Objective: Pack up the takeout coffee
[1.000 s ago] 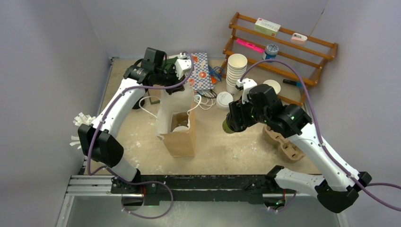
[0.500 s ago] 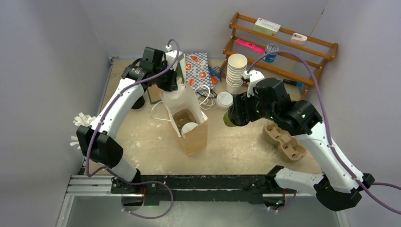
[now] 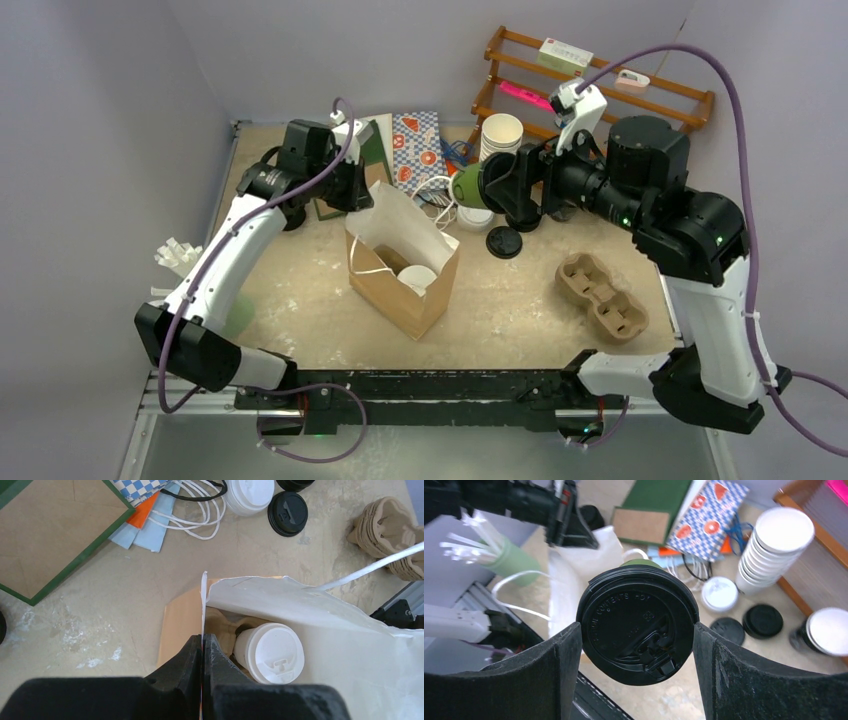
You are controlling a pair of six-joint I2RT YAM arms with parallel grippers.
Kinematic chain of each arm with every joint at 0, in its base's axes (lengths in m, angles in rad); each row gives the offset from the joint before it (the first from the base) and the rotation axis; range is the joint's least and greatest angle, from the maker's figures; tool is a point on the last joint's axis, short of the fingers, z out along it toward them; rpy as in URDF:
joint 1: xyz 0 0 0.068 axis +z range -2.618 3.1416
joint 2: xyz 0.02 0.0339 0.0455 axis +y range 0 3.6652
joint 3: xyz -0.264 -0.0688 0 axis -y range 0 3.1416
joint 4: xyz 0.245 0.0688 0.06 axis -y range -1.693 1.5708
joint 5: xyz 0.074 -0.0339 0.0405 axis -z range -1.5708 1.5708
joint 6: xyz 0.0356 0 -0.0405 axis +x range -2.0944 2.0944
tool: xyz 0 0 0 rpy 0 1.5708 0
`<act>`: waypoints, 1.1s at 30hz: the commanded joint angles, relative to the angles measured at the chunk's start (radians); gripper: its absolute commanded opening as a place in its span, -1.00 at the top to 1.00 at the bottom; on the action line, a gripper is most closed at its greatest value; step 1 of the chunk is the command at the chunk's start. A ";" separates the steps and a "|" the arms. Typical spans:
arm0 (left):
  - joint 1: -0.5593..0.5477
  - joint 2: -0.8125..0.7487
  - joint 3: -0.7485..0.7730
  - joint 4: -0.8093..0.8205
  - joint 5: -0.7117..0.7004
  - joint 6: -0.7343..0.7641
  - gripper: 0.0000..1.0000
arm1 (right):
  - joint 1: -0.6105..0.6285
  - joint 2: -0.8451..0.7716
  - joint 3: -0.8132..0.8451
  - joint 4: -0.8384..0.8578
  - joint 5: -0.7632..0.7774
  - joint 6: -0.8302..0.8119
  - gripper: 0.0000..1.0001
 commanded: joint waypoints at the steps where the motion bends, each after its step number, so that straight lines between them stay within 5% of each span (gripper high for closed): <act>1: -0.007 -0.040 -0.027 0.039 0.033 -0.002 1.00 | 0.003 0.078 0.100 0.032 -0.148 -0.021 -0.27; 7: -0.008 -0.102 -0.100 0.079 0.036 0.034 0.80 | 0.003 0.139 0.051 0.172 -0.341 0.005 -0.26; 14: -0.007 -0.133 -0.114 0.036 -0.063 0.065 0.30 | 0.033 0.229 0.067 0.259 -0.454 0.042 -0.21; 28: -0.005 -0.133 -0.121 0.101 -0.180 0.071 0.25 | 0.166 0.242 -0.129 0.362 -0.189 -0.037 -0.15; 33: -0.006 -0.132 -0.089 0.118 -0.142 0.106 0.47 | 0.196 0.320 -0.138 0.387 -0.139 -0.092 -0.08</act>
